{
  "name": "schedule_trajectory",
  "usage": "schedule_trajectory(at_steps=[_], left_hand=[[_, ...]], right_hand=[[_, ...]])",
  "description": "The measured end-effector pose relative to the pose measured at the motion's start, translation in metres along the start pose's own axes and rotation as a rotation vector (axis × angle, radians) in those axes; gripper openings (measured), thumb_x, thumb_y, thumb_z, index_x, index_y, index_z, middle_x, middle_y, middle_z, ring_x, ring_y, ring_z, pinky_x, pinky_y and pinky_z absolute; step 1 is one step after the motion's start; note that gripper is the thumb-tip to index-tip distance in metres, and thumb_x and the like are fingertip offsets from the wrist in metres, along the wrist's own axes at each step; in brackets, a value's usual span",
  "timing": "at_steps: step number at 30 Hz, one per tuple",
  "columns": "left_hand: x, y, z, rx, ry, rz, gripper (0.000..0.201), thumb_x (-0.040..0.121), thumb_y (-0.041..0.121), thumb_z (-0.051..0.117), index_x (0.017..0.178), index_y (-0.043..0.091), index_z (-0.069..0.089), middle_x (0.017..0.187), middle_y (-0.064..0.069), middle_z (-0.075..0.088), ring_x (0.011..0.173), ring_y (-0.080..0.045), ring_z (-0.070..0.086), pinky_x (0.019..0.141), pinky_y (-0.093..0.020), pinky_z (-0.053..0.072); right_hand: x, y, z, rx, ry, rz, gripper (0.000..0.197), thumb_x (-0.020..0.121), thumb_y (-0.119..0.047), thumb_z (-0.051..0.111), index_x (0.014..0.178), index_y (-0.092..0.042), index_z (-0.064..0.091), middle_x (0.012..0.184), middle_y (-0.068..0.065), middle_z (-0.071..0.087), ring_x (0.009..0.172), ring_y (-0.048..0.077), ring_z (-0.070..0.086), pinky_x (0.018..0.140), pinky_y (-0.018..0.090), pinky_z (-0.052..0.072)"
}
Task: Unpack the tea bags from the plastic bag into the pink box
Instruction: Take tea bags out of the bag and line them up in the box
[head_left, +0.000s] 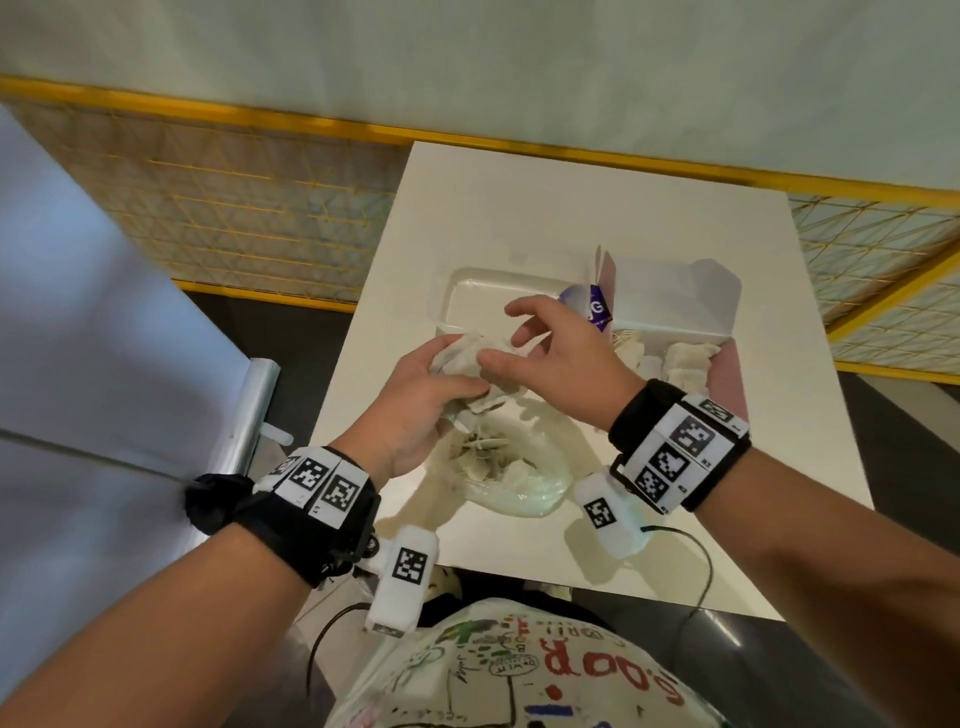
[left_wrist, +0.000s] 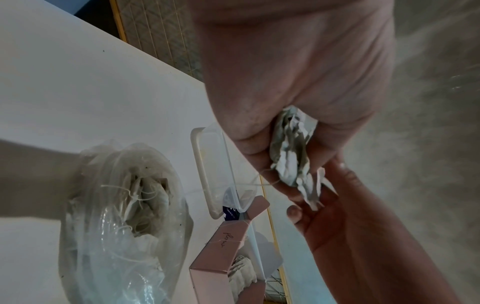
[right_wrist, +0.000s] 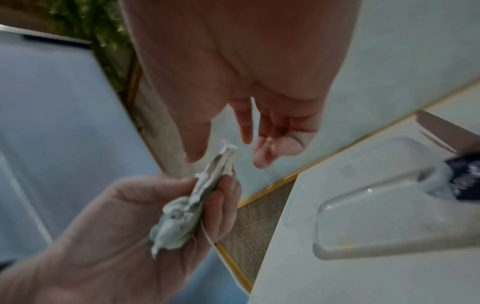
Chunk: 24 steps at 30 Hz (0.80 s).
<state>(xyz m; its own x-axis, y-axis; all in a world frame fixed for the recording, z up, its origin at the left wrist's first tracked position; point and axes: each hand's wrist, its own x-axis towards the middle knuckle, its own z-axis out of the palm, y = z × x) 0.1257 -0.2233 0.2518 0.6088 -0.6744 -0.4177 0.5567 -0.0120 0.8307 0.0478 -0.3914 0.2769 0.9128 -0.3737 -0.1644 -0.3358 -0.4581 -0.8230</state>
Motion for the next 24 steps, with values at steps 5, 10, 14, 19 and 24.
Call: schedule_trajectory(at_steps=[5,10,14,19,24], left_hand=[[0.003,-0.003,0.003,0.053,0.009,0.022,0.042,0.086,-0.011,0.068,0.125,0.005,0.063,0.106,-0.015,0.073,0.093,-0.026,0.072,0.078,-0.032,0.059],[0.003,-0.006,0.01,0.097,0.008,0.026,0.038,0.083,-0.002,0.075,0.12,0.002,0.065,0.103,-0.02,0.074,0.087,-0.03,0.073,0.08,-0.038,0.063],[0.007,-0.007,0.017,0.103,0.003,0.018,0.046,0.077,0.003,0.08,0.121,0.002,0.065,0.104,-0.019,0.074,0.087,-0.028,0.073,0.075,-0.034,0.062],[0.01,-0.008,0.026,0.081,0.0,-0.012,0.041,0.083,-0.008,0.073,0.122,0.001,0.065,0.104,-0.021,0.073,0.088,-0.032,0.073,0.077,-0.032,0.062],[0.01,-0.012,0.039,0.106,0.029,-0.05,0.036,0.086,-0.011,0.069,0.12,-0.001,0.064,0.1,-0.019,0.072,0.086,-0.031,0.074,0.075,-0.03,0.062]], right_hand=[[-0.005,0.008,-0.007,0.175,-0.138,0.078,0.02,0.082,-0.017,0.08,0.095,-0.005,0.071,0.076,0.009,0.069,0.066,0.013,0.062,0.056,0.018,0.047],[-0.006,0.015,-0.014,0.238,-0.119,0.104,0.016,0.084,-0.012,0.077,0.093,-0.003,0.068,0.079,0.009,0.07,0.068,0.013,0.064,0.059,0.026,0.051],[-0.009,0.022,-0.023,0.281,-0.141,0.119,0.014,0.083,-0.012,0.078,0.091,-0.007,0.067,0.073,0.004,0.07,0.066,0.014,0.066,0.06,0.03,0.051],[-0.011,0.032,-0.049,0.38,-0.068,0.142,0.013,0.085,-0.008,0.075,0.091,-0.006,0.064,0.082,0.015,0.072,0.071,0.017,0.068,0.063,0.033,0.053],[-0.012,0.049,-0.08,0.512,-0.054,0.188,0.018,0.085,-0.003,0.074,0.1,-0.004,0.063,0.091,0.02,0.074,0.067,0.021,0.068,0.057,0.029,0.05]])
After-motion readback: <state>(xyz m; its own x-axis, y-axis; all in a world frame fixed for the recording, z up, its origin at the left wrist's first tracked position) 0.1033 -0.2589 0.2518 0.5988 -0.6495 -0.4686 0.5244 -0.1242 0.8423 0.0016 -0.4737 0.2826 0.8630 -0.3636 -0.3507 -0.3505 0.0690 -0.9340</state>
